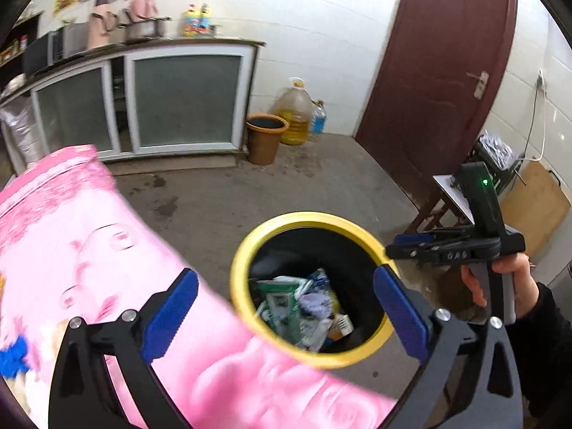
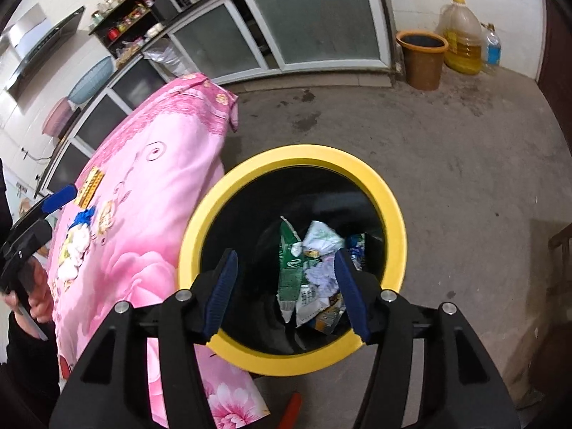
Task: Collect trash
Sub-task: 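Swing both tools back toward the table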
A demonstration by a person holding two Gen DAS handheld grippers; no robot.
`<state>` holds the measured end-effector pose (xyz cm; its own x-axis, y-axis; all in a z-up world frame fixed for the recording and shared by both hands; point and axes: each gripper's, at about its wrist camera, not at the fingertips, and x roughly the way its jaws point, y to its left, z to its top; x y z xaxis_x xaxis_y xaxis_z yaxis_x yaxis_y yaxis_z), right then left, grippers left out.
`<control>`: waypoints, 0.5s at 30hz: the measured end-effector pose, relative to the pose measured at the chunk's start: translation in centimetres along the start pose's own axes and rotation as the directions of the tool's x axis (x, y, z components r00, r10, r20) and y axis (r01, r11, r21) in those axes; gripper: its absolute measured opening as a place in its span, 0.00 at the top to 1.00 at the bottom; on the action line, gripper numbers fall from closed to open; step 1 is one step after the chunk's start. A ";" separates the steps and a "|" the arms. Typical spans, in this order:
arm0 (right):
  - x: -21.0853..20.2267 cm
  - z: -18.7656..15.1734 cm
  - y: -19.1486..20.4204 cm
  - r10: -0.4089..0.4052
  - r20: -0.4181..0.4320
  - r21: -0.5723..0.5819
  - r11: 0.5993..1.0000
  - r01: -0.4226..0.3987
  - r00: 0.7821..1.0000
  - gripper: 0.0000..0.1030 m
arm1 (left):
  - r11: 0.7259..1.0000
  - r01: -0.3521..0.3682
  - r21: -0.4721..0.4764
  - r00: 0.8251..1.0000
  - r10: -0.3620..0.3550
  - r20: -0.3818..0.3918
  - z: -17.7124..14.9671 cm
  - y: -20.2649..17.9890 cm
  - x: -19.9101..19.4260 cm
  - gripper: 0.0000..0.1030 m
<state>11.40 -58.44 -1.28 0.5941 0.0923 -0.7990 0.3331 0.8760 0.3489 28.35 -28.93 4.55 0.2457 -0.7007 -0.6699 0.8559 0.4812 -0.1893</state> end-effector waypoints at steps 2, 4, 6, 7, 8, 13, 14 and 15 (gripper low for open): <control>-0.3 -0.1 1.2 0.002 0.008 -0.036 0.999 -0.002 1.000 0.47 | 0.998 -0.055 -0.005 0.998 0.055 0.010 -1.8 2.2 -3.0 0.08; -0.4 0.0 2.4 0.003 0.009 -0.063 0.998 -0.002 1.000 0.46 | 0.997 -0.080 -0.016 0.997 0.080 0.007 -3.5 4.3 -5.4 0.08; -0.3 0.3 4.1 0.007 0.011 -0.092 0.996 -0.006 1.000 0.46 | 0.990 -0.136 -0.024 0.991 0.136 0.003 -5.4 6.5 -8.1 0.08; -0.2 0.4 4.9 0.012 0.012 -0.106 0.994 -0.011 1.000 0.45 | 0.987 -0.162 -0.024 0.987 0.162 0.001 -6.2 7.4 -9.2 0.08; -0.2 0.5 5.8 0.019 0.012 -0.120 0.993 -0.017 1.000 0.44 | 0.982 -0.186 -0.023 0.983 0.186 0.000 -7.0 8.3 -10.3 0.08; 1.0 1.0 11.6 0.042 -0.007 -0.215 0.976 -0.043 0.999 0.42 | 0.959 -0.281 -0.020 0.960 0.281 0.005 -11.4 12.6 -16.9 0.08; 1.4 1.1 12.8 0.046 -0.013 -0.233 0.971 -0.048 0.999 0.42 | 0.955 -0.297 -0.023 0.955 0.297 0.007 -12.3 13.2 -18.2 0.08; 1.8 1.1 14.4 0.060 -0.025 -0.260 0.963 -0.064 0.998 0.42 | 0.951 -0.308 -0.025 0.951 0.308 0.005 -13.4 13.9 -19.4 0.08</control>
<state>18.04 -46.16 2.88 0.5944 0.1562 -0.7889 0.0922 0.9612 0.2599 29.42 -1.60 5.32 0.4999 -0.5211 -0.6918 0.7269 0.6867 0.0081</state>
